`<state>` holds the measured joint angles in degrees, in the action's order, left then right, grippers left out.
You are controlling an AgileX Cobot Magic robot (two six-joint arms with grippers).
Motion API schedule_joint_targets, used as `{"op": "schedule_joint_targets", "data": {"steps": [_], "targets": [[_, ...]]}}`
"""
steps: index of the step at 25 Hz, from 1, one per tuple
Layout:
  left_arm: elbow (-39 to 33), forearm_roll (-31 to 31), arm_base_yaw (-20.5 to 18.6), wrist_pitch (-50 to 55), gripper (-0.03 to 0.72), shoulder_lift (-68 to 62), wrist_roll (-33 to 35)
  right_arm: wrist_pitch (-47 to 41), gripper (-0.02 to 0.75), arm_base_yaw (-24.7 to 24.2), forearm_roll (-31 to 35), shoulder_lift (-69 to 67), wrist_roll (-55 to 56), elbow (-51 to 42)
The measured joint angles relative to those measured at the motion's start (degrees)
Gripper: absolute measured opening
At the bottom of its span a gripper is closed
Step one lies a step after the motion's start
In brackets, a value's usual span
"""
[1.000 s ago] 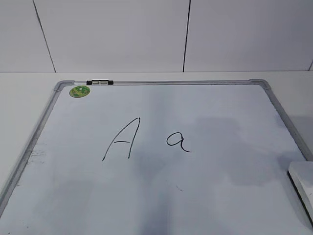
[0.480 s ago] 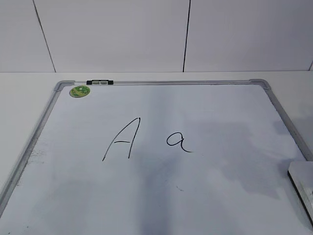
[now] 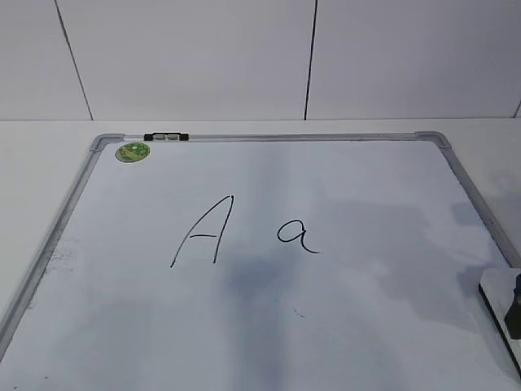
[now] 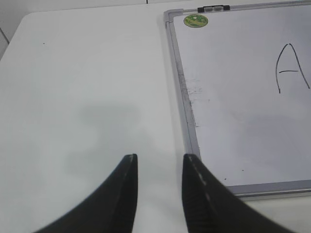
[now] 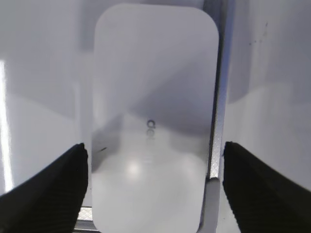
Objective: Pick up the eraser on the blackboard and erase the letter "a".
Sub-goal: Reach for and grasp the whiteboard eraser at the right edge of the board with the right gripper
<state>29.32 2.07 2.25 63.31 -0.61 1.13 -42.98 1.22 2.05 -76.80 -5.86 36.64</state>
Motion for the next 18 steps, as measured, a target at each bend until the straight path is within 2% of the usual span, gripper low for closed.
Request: {"op": "schedule_joint_targets", "data": {"steps": [18], "targets": [[0.0, 0.0, 0.0, 0.0, 0.235, 0.0, 0.0, 6.1, 0.647, 0.0, 0.0, -7.5, -0.1, 0.6]]}}
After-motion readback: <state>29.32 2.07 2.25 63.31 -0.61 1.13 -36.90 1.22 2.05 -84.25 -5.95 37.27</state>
